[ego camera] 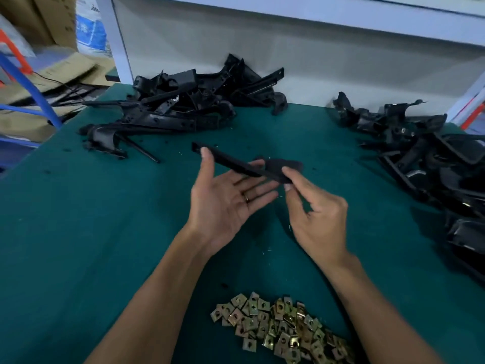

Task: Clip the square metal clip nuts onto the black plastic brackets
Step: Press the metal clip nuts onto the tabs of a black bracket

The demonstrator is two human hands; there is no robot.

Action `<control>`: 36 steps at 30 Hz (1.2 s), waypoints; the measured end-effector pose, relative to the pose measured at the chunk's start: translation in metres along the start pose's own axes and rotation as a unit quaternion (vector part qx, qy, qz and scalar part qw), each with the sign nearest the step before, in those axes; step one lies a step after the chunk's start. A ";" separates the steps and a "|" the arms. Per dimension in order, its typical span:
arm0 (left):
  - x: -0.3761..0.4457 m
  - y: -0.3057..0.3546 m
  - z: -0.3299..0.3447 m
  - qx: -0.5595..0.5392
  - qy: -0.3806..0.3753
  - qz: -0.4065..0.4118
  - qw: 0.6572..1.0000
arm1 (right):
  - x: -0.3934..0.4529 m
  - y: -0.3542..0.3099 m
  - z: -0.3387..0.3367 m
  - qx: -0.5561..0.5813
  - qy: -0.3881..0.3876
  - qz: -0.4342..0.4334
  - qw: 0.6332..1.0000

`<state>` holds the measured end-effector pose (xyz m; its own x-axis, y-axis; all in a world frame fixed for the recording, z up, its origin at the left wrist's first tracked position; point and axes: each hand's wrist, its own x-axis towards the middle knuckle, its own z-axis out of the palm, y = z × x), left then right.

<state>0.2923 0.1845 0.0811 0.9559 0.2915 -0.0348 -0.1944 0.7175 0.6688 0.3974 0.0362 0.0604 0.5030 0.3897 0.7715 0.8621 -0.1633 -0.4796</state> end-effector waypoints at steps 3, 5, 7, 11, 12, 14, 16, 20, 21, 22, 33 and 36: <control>-0.004 0.014 -0.006 -0.070 -0.092 -0.011 0.993 | 0.001 0.002 -0.007 0.067 -0.035 0.034 0.997; -0.006 0.020 -0.008 -0.100 -0.149 -0.023 0.983 | 0.003 0.002 -0.012 0.089 -0.047 0.037 0.994; -0.008 0.023 -0.009 -0.122 -0.175 -0.034 0.976 | 0.005 0.001 -0.017 0.118 -0.066 0.028 0.990; -0.012 0.038 -0.015 -0.045 -0.181 -0.061 0.980 | 0.005 0.004 -0.029 0.179 -0.061 0.041 0.981; -0.014 0.043 -0.016 -0.035 -0.200 -0.066 0.977 | 0.005 0.004 -0.031 0.186 -0.056 0.043 0.980; -0.016 0.048 -0.017 -0.033 -0.233 -0.088 0.968 | 0.004 0.004 -0.032 0.184 -0.057 0.036 0.981; -0.018 0.046 -0.019 0.044 -0.222 -0.108 0.968 | 0.004 0.002 -0.029 0.179 -0.038 0.027 0.983; -0.019 0.042 -0.006 0.405 -0.143 -0.057 0.901 | 0.005 -0.007 -0.019 0.219 0.022 0.027 0.975; -0.019 0.041 -0.002 0.470 -0.113 -0.035 0.875 | 0.005 -0.010 -0.017 0.251 0.035 0.058 0.965; -0.018 0.039 0.003 0.535 -0.074 -0.002 0.842 | 0.004 -0.013 -0.017 0.292 0.050 0.102 0.949; -0.012 -0.006 0.029 0.630 0.065 0.201 0.748 | -0.009 -0.028 0.000 0.298 -0.073 0.178 0.935; -0.007 -0.016 0.021 0.716 0.137 0.241 0.641 | -0.012 -0.026 0.002 0.265 -0.111 0.180 0.941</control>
<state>0.2928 0.1581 0.0861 0.7485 0.5016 0.4338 0.1351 -0.7557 0.6408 0.3691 0.0378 0.0627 0.6800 0.5856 0.4412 0.4571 0.1319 -0.8796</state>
